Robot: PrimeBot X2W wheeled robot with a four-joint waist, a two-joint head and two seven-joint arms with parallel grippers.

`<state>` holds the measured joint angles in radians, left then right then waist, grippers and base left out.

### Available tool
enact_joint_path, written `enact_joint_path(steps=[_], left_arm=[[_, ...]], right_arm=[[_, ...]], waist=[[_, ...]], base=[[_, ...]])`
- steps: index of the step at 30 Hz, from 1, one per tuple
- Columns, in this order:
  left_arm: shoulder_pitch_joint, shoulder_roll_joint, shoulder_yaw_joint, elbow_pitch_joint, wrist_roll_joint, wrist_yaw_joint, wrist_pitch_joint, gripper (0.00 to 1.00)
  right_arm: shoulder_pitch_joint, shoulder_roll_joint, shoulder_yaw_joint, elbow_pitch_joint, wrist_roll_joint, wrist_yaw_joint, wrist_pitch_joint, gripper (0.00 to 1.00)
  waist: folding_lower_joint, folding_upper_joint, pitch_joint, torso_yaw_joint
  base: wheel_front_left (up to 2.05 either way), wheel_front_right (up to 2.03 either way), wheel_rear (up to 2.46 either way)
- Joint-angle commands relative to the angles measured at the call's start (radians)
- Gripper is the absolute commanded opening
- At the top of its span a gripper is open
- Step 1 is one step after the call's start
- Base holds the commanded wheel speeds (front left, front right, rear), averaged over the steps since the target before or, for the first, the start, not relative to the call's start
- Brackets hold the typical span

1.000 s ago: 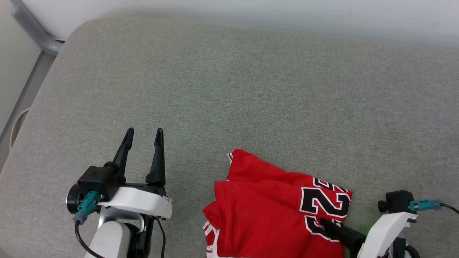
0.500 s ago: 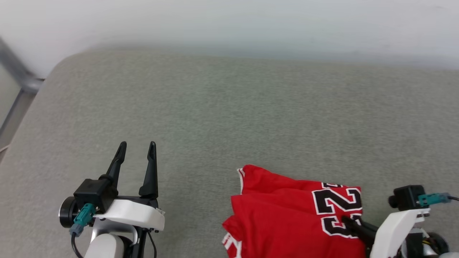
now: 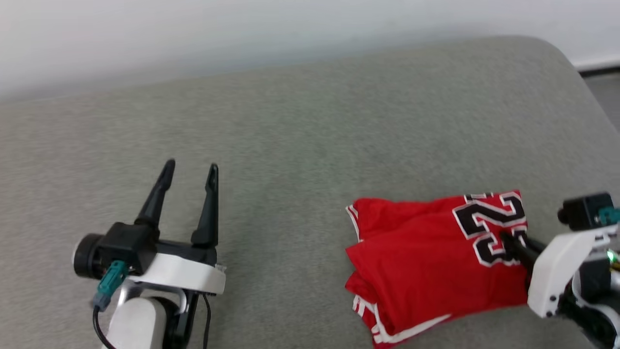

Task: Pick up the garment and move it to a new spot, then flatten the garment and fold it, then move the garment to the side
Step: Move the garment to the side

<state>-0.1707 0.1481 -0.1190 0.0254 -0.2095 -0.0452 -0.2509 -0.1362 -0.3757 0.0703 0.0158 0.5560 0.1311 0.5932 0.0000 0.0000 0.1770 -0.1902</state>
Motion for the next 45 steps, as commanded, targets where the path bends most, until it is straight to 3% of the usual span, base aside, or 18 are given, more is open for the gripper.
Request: enact_joint_path(steps=[1, 5, 10, 22, 26, 31, 32, 33, 34, 38, 45], left_arm=[[-0.014, 0.010, 0.003, -0.014, 0.007, -0.001, 0.006, 1.00], [-0.056, 0.031, -0.004, -0.071, 0.022, -0.004, 0.034, 1.00], [-0.112, 0.055, -0.025, -0.140, 0.037, -0.016, 0.072, 1.00], [-0.262, 0.069, -0.089, -0.197, 0.058, -0.044, 0.108, 1.00], [-0.286, 0.068, -0.099, -0.211, 0.059, -0.045, 0.113, 1.00], [-0.307, 0.078, -0.109, -0.226, 0.065, -0.047, 0.121, 1.00], [-0.310, 0.079, -0.110, -0.225, 0.065, -0.048, 0.120, 1.00], [-0.310, 0.078, -0.112, -0.222, 0.063, -0.048, 0.119, 1.00], [-0.309, 0.077, -0.115, -0.218, 0.061, -0.049, 0.116, 1.00], [-0.281, 0.069, -0.120, -0.170, 0.042, -0.046, 0.095, 1.00], [-0.220, 0.051, -0.132, -0.106, 0.018, -0.038, 0.060, 1.00]], right_arm=[[-0.046, -0.012, 0.011, 0.005, -0.014, -0.001, -0.014, 0.00], [-0.167, -0.027, 0.048, 0.061, -0.032, -0.001, -0.065, 0.00], [-0.300, -0.075, 0.029, 0.155, -0.066, -0.001, -0.133, 0.00], [-0.479, -0.236, -0.178, 0.346, -0.172, -0.001, -0.262, 0.00], [-0.504, -0.249, -0.244, 0.400, -0.219, -0.001, -0.323, 0.00], [-0.517, -0.208, -0.308, 0.485, -0.274, -0.001, -0.387, 0.00], [-0.519, -0.194, -0.319, 0.507, -0.278, -0.001, -0.395, 0.13], [-0.519, -0.184, -0.327, 0.528, -0.288, -0.001, -0.402, 0.43], [-0.522, -0.180, -0.335, 0.542, -0.300, -0.001, -0.413, 1.00], [-0.527, -0.156, -0.394, 0.620, -0.378, -0.001, -0.501, 1.00], [-0.486, -0.125, -0.459, 0.602, -0.458, -0.001, -0.572, 1.00]], waist=[[0.0000, 0.0000, 0.097, -0.104], [0.0000, 0.0000, 0.176, -0.173], [0.0000, 0.0000, 0.275, -0.206], [0.0000, 0.0000, 0.435, -0.135], [0.0000, 0.0000, 0.466, -0.114], [0.0000, 0.0000, 0.494, -0.099], [0.0000, 0.0000, 0.495, -0.097], [0.0000, 0.0000, 0.495, -0.095], [0.0000, 0.0000, 0.492, -0.093], [0.0000, 0.0000, 0.428, -0.082], [0.0000, 0.0000, 0.306, -0.059]], base=[[0.00, 0.00, 0.00], [0.00, 0.00, 0.00], [0.00, 0.00, 0.00], [0.00, 0.00, 0.00], [0.00, 0.00, 0.00], [0.00, 0.00, 0.00], [0.00, 0.00, 0.00], [0.00, 0.00, 0.00], [0.00, 0.00, 0.00], [0.00, 0.00, 0.00], [0.00, 0.00, 0.00]])
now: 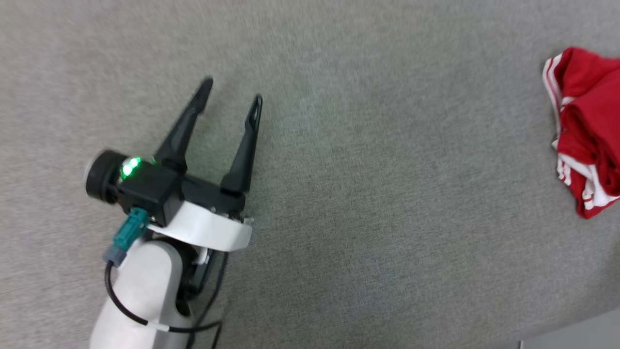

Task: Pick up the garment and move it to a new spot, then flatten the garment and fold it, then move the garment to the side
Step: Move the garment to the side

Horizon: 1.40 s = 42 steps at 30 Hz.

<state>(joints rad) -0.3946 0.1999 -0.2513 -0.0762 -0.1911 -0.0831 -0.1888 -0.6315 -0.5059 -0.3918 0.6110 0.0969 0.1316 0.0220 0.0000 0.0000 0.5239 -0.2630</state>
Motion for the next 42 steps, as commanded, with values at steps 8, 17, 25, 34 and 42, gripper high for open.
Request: enact_joint_path(steps=[8, 17, 25, 34, 42], left_arm=[[0.106, -0.040, -0.007, 0.075, -0.037, 0.022, -0.039, 1.00], [0.204, -0.070, 0.013, 0.139, -0.076, 0.054, -0.064, 1.00], [0.273, -0.082, 0.038, 0.187, -0.100, 0.069, -0.074, 1.00], [0.312, -0.061, 0.086, 0.243, -0.110, 0.074, -0.077, 1.00], [0.368, -0.030, 0.120, 0.254, -0.094, 0.085, -0.077, 1.00]], right_arm=[[0.171, 0.109, -0.034, -0.125, -0.025, -0.002, -0.037, 1.00], [0.400, 0.301, 0.016, -0.313, -0.008, -0.002, -0.082, 1.00], [0.521, 0.414, 0.122, -0.396, 0.018, -0.002, -0.113, 1.00], [0.595, 0.445, 0.242, -0.504, 0.036, -0.002, -0.118, 1.00], [0.695, 0.455, 0.275, -0.646, 0.009, -0.002, -0.070, 1.00]], waist=[[0.0000, 0.0000, -0.216, 0.073], [0.0000, 0.0000, -0.335, 0.150], [0.0000, 0.0000, -0.414, 0.222], [0.0000, 0.0000, -0.496, 0.294], [0.0000, 0.0000, -0.547, 0.303]], base=[[0.00, 0.00, 0.00], [0.00, 0.00, 0.00], [0.00, 0.00, 0.00], [0.00, 0.00, 0.00], [0.00, 0.00, 0.00]])
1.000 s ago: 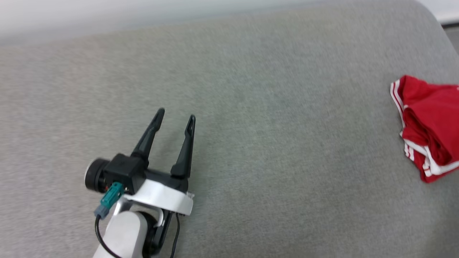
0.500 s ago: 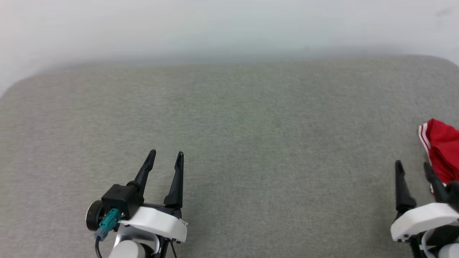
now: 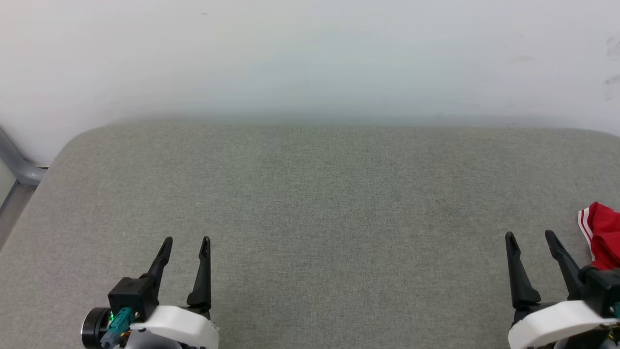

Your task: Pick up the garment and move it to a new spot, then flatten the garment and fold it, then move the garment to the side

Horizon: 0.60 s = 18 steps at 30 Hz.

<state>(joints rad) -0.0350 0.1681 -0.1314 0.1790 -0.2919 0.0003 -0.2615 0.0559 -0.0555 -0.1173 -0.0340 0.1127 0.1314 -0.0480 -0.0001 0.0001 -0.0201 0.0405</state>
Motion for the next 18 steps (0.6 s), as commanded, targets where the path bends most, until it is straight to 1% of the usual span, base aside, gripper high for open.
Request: enact_joint_path(steps=[1, 8, 13, 18], left_arm=[[0.016, 0.003, 0.001, -0.002, 0.007, 0.002, -0.004, 1.00], [0.051, 0.011, 0.012, -0.002, 0.016, 0.005, -0.005, 1.00], [0.057, 0.011, 0.018, 0.002, 0.016, 0.005, -0.005, 1.00], [0.050, 0.011, 0.022, 0.006, 0.015, 0.002, -0.005, 1.00]], right_arm=[[0.020, 0.005, 0.002, -0.023, -0.012, -0.001, 0.005, 1.00], [0.092, 0.006, 0.023, -0.123, 0.002, -0.002, 0.051, 1.00], [0.115, 0.007, 0.028, -0.144, 0.021, -0.002, 0.055, 1.00], [0.112, 0.007, 0.031, -0.137, 0.036, -0.001, 0.047, 1.00]], waist=[[0.0001, -0.0001, -0.006, -0.002], [0.0001, -0.0001, -0.022, -0.019], [0.0001, -0.0001, -0.025, -0.029], [0.0001, -0.0001, -0.021, -0.034]], base=[[0.00, 0.00, 0.00], [0.00, 0.00, 0.00], [0.00, 0.00, 0.00], [0.00, 0.00, 0.00]])
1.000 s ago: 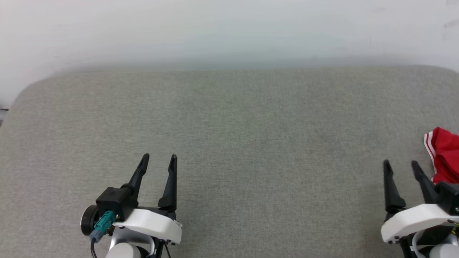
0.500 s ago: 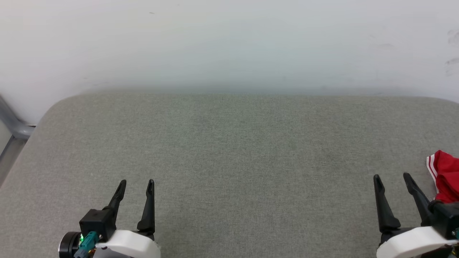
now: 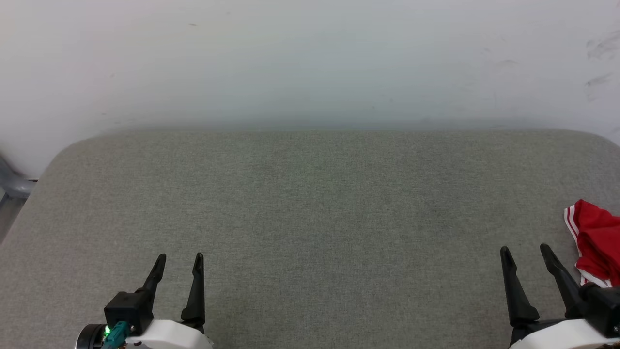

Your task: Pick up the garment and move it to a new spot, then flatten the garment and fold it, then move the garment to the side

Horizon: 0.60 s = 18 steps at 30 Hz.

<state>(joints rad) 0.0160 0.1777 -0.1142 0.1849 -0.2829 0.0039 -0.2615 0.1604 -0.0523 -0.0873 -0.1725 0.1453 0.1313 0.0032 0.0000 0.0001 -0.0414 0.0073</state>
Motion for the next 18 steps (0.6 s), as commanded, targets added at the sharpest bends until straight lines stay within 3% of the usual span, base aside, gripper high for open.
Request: enact_joint_path(steps=[1, 15, 16, 18], left_arm=[[-0.001, 0.001, 0.005, 0.000, 0.005, -0.001, -0.005, 1.00], [-0.011, -0.005, 0.008, -0.007, 0.005, -0.006, -0.005, 1.00], [0.000, -0.004, 0.003, 0.000, -0.001, -0.005, 0.000, 0.00], [-0.002, -0.007, 0.006, 0.013, -0.016, -0.006, 0.008, 0.00]], right_arm=[[0.006, 0.003, 0.002, 0.003, 0.006, -0.001, -0.005, 1.00], [-0.005, 0.004, 0.012, 0.007, 0.020, -0.001, -0.012, 1.00], [0.000, 0.000, 0.011, 0.013, 0.013, 0.000, -0.008, 0.00], [0.003, 0.000, 0.015, 0.024, 0.026, 0.000, -0.011, 0.00]], waist=[[0.0000, -0.0001, 0.001, -0.001], [0.0000, -0.0001, 0.011, -0.003], [0.0000, -0.0001, 0.011, -0.003], [0.0000, -0.0001, 0.012, -0.003]], base=[[0.00, 0.00, 0.00], [0.00, 0.00, 0.00], [0.00, 0.00, 0.00], [0.00, 0.00, 0.00]])
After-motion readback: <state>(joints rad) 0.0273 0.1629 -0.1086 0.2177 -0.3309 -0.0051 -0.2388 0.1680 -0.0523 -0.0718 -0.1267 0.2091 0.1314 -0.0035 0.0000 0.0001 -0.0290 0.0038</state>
